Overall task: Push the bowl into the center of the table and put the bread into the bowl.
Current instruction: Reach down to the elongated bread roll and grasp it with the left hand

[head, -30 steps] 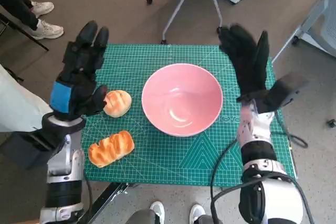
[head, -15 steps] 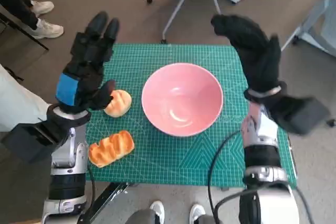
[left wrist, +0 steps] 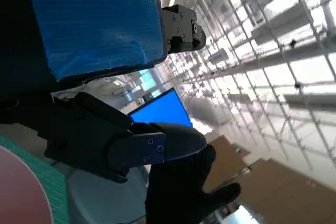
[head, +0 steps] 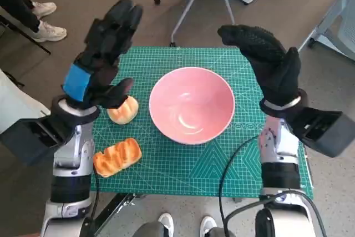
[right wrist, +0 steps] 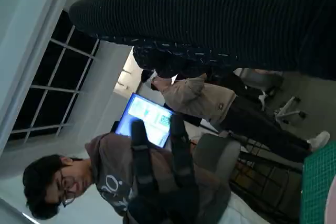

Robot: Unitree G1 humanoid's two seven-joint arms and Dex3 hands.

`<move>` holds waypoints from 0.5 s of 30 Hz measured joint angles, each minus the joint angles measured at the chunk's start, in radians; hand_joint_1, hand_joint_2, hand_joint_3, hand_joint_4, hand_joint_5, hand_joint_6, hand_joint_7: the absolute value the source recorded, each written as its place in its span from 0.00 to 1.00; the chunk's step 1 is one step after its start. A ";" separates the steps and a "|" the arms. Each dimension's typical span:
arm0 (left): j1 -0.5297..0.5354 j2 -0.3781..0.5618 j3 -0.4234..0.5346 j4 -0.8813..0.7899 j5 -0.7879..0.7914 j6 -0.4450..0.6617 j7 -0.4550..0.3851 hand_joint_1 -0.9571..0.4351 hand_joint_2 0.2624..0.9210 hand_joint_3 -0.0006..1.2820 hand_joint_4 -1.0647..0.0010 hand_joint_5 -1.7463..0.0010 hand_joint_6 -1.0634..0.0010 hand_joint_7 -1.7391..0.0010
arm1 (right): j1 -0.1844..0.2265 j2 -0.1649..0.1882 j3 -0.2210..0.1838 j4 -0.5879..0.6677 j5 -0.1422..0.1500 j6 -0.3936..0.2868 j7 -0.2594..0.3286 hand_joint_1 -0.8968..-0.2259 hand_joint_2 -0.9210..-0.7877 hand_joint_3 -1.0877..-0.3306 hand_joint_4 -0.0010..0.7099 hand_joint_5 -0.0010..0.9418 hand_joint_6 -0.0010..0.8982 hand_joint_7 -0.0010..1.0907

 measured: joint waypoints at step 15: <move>0.097 0.354 0.026 -0.306 0.324 0.361 -0.065 0.48 0.75 0.02 0.98 1.00 0.89 0.92 | 0.011 -0.015 0.011 -0.030 0.003 0.005 -0.025 0.37 0.00 0.46 0.24 0.00 0.00 0.54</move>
